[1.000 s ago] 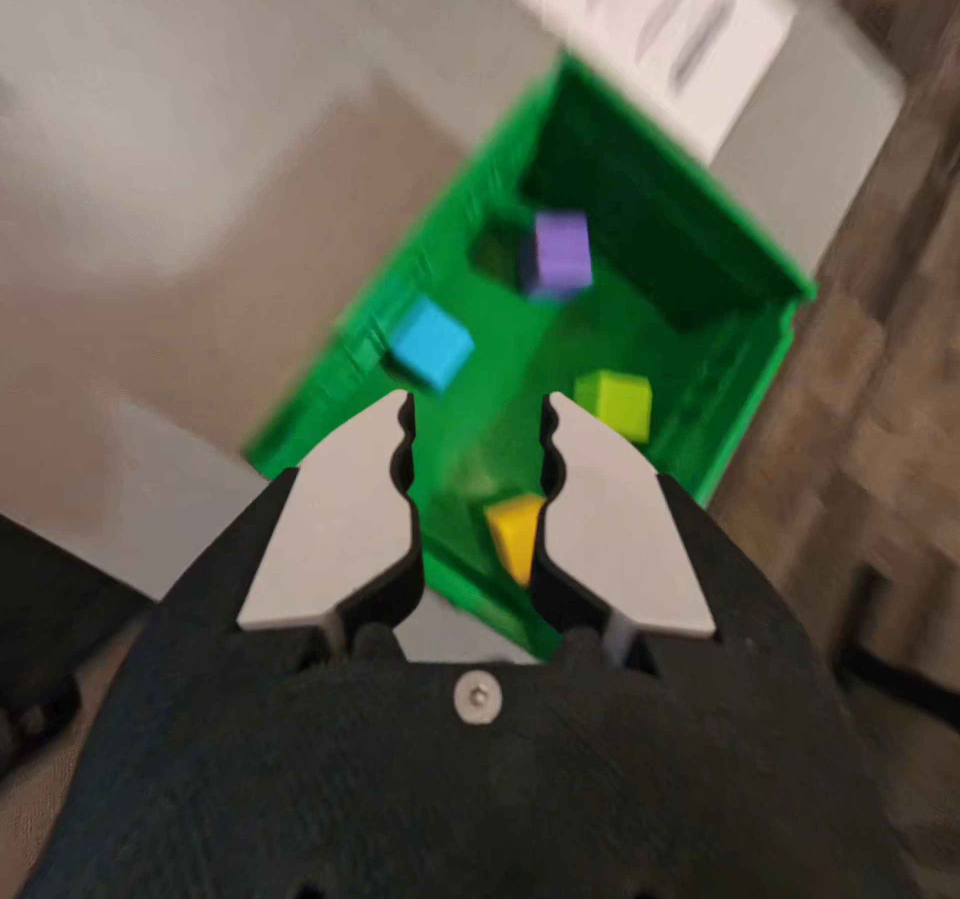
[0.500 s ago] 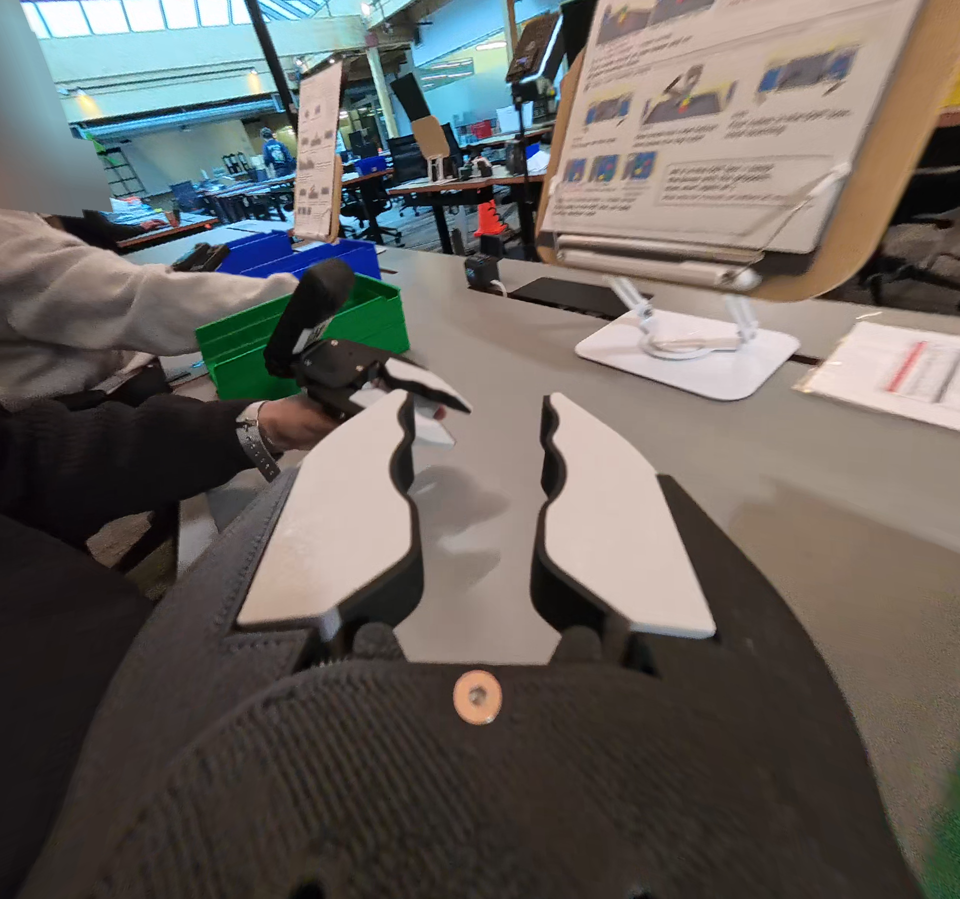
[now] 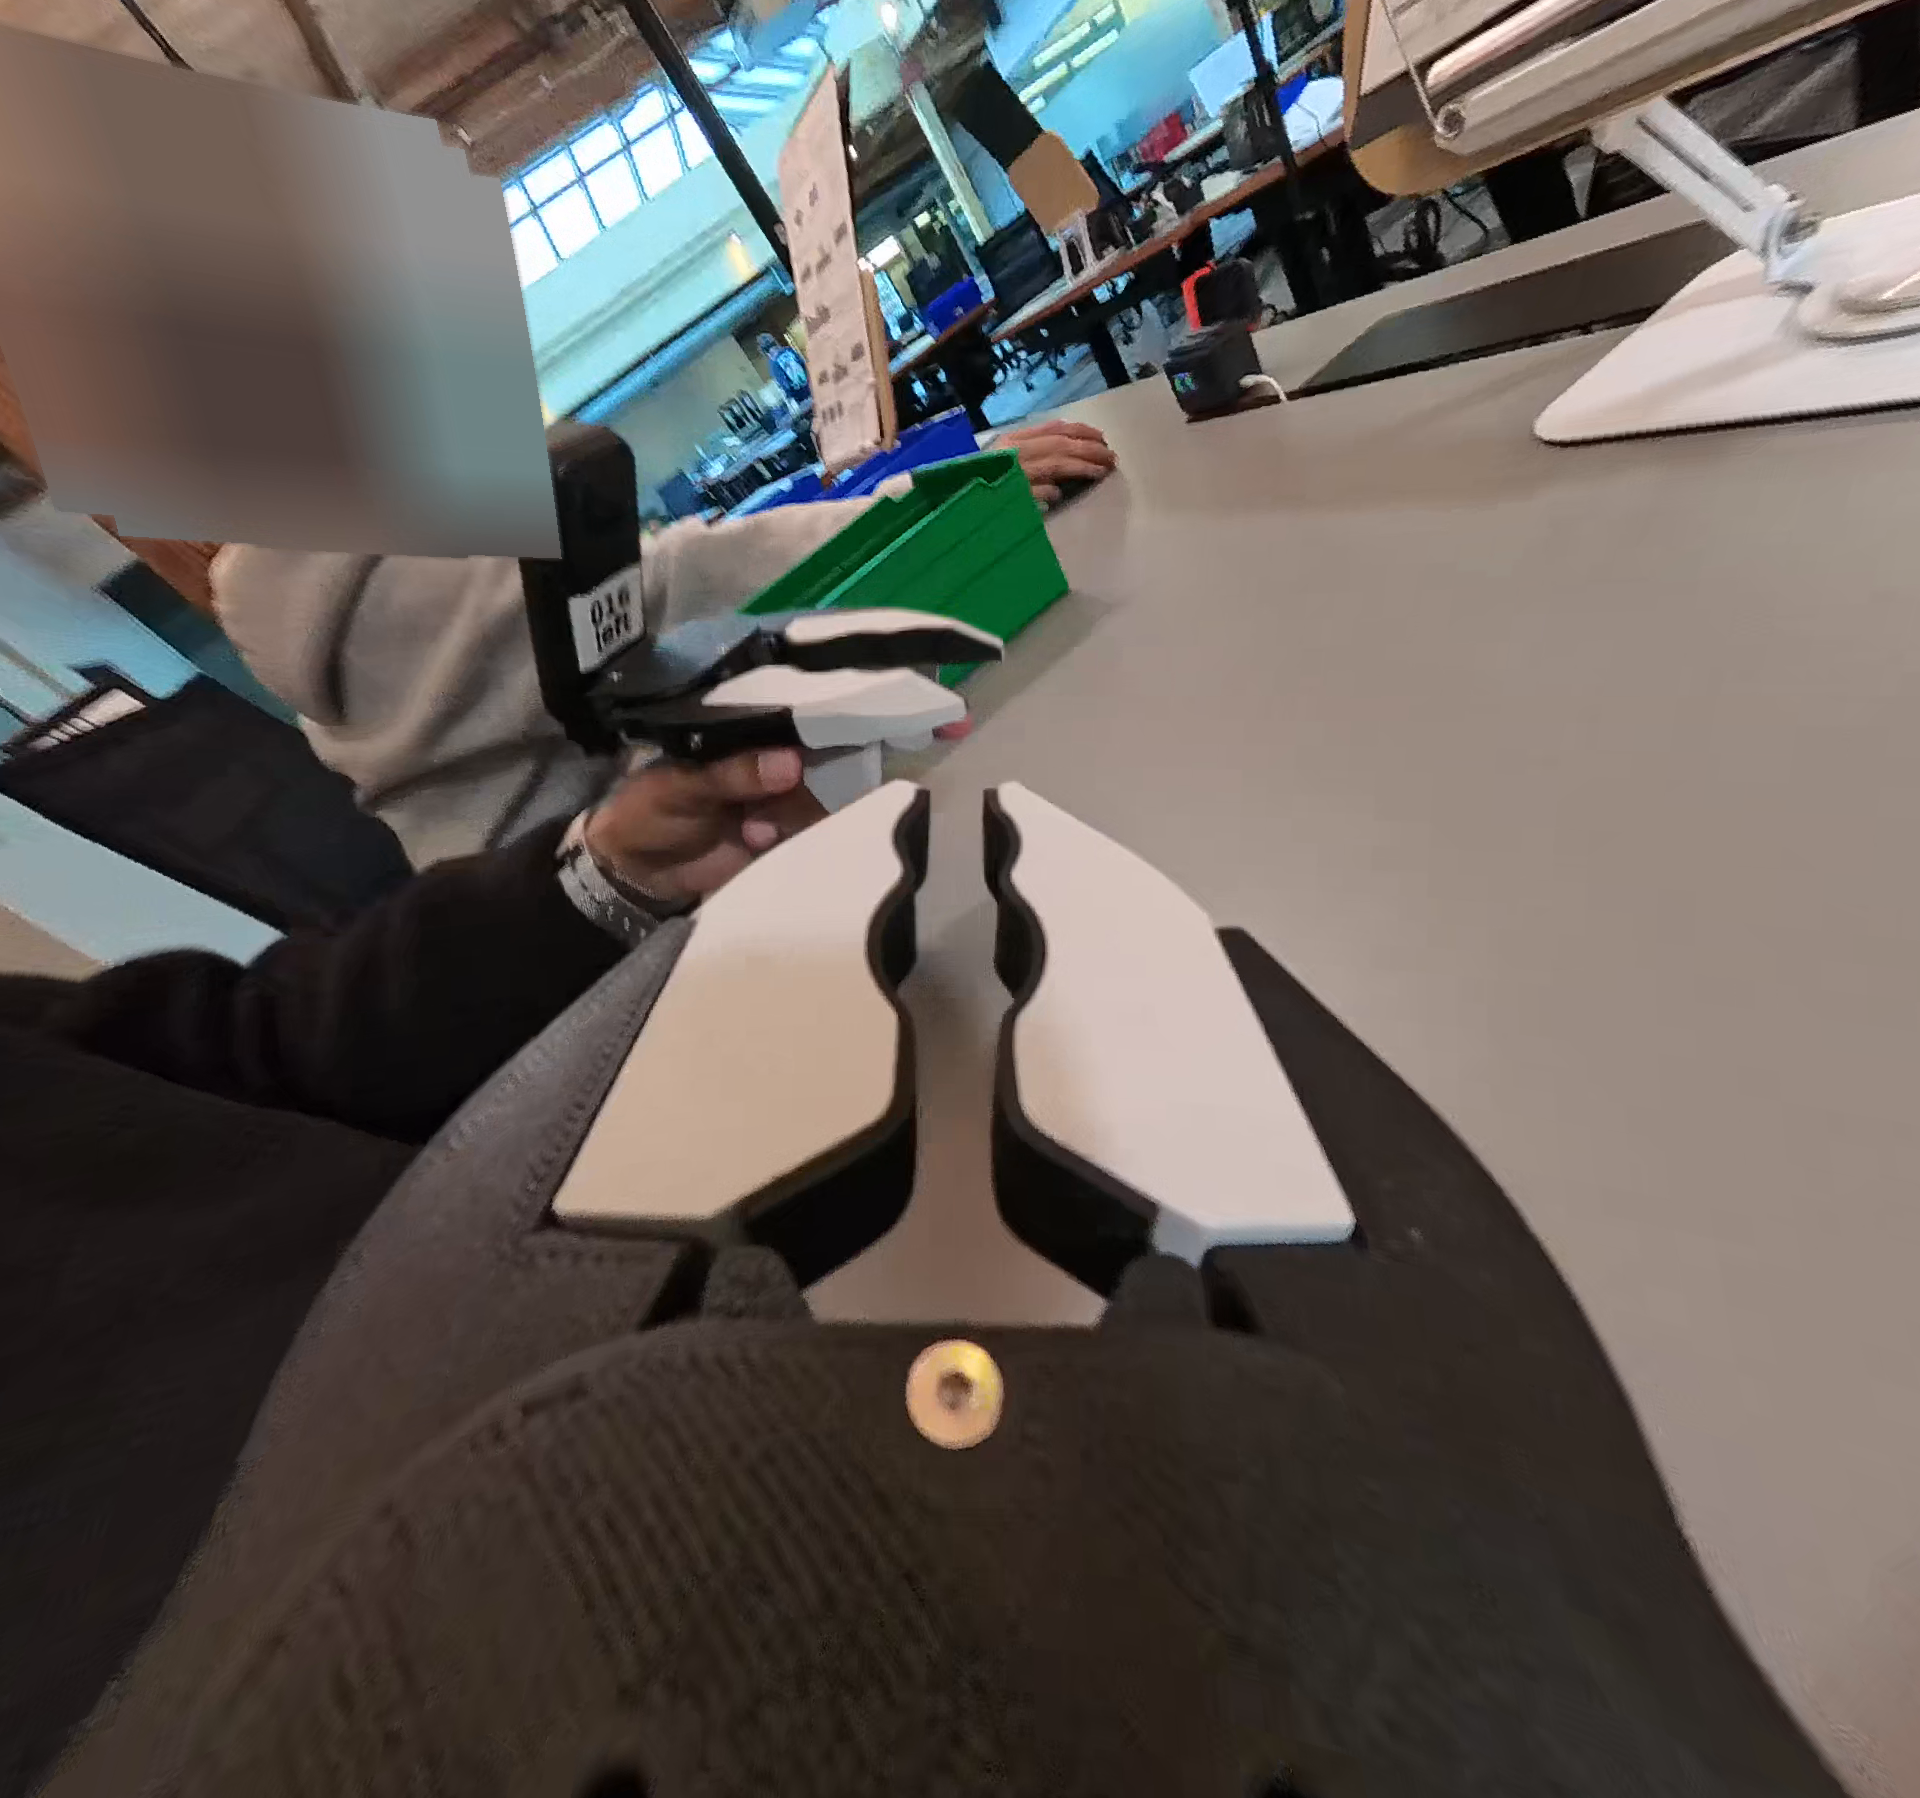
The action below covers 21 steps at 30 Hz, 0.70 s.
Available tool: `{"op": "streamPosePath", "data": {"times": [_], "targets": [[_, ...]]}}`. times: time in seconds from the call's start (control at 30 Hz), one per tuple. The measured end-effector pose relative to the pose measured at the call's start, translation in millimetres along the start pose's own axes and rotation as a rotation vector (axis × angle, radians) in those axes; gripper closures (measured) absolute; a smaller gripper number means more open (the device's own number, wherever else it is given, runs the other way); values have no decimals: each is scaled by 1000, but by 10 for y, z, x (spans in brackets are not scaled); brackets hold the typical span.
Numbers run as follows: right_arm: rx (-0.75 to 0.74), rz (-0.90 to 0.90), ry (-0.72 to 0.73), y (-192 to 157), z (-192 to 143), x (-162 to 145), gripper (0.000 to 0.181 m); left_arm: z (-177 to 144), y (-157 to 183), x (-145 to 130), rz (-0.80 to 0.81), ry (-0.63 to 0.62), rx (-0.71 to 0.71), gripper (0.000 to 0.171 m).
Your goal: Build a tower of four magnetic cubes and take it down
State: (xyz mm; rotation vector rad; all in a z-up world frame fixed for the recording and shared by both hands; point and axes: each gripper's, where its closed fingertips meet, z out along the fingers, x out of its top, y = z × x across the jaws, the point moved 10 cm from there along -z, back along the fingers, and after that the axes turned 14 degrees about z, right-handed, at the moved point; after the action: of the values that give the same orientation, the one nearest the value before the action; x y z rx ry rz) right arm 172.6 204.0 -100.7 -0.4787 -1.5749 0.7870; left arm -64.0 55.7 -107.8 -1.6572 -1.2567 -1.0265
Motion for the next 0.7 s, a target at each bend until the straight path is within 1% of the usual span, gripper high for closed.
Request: {"op": "streamPosePath", "data": {"times": [0.07, 0.1, 0.13, 0.2, 0.27, 0.3, 0.37, 0.43, 0.5, 0.53, 0.63, 0.7], "targets": [[18, 10, 33, -45, 12, 7, 166, -128, 39, -30, -26, 10, 37, 127], [17, -9, 29, -82, 24, 1, 159, -197, 60, -50, -33, 15, 66, 127], [-8, -57, 4, -121, 42, -15, 157, -269, 82, -73, -33, 21, 97, 132], [-160, -215, -33, -181, 79, -62, 141, -417, 121, -111, -15, 48, 176, 144], [-254, -349, -14, -241, 94, -100, 139, -528, 148, -143, -5, 56, 227, 147], [-269, -377, 9, -261, 92, -104, 140, -563, 158, -160, -14, 53, 236, 147], [-271, -373, 45, -254, 78, -80, 142, -603, 169, -193, -51, 59, 241, 147], [-276, -346, 57, -186, 50, -39, 138, -602, 163, -215, -82, 68, 235, 147], [-297, -326, 48, -92, 2, 0, 128, -579, 146, -224, -85, 67, 222, 147], [-297, -319, 47, -59, -32, 24, 126, -567, 137, -226, -80, 67, 215, 147], [-293, -308, 106, -40, -182, 109, 130, -525, 107, -201, -78, 82, 190, 147], [-319, -310, 139, -40, -301, 118, 135, -474, 84, -158, -84, 104, 163, 147]]}}
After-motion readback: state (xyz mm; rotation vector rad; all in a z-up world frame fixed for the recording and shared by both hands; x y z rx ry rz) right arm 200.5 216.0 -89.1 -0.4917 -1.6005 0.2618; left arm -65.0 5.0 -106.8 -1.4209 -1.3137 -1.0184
